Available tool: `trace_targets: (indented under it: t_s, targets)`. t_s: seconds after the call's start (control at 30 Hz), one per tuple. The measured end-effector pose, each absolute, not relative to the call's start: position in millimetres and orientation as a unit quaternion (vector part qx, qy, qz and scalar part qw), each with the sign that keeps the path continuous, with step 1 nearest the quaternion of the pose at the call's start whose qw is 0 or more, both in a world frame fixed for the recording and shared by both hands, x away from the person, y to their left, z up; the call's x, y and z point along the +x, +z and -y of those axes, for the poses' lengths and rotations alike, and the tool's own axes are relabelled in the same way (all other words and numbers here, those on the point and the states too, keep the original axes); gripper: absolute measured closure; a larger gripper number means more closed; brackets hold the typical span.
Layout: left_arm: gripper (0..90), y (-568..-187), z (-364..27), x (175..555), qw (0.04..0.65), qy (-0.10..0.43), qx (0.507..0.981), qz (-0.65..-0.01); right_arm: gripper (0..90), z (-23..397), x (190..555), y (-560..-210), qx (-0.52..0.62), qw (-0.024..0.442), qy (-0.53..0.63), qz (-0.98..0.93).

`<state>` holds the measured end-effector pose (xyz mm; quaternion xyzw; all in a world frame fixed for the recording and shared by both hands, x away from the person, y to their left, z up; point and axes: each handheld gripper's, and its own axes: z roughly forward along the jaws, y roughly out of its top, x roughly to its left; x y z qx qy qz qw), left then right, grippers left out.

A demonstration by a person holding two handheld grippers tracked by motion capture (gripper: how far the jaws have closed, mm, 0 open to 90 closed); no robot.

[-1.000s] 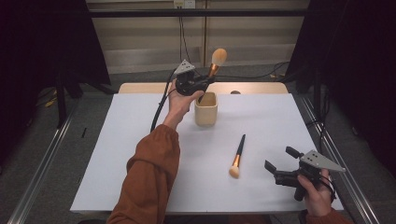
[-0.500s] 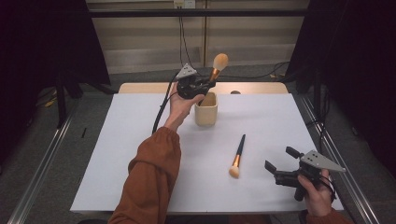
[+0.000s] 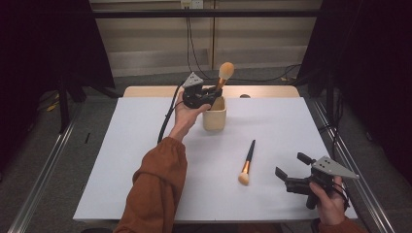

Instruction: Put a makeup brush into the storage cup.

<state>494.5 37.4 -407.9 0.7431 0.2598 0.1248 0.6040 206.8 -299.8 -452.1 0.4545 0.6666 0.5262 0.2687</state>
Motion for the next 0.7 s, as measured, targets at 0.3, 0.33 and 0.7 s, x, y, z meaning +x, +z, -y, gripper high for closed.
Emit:
trace_targets:
  t_s: [0.3,0.33,0.7]
  targets:
    - [72.8,-411,-43,490,0.597,0.126,0.747,-0.265,0.0,299,207,-452,0.453,0.269,0.525,-0.668]
    - [72.8,-412,-43,489,0.593,0.126,0.749,-0.266,0.0,299,207,-452,0.453,0.269,0.526,-0.668]
    - [72.7,-423,-46,485,0.569,0.123,0.766,-0.272,0.0,299,208,-452,0.452,0.269,0.525,-0.669]
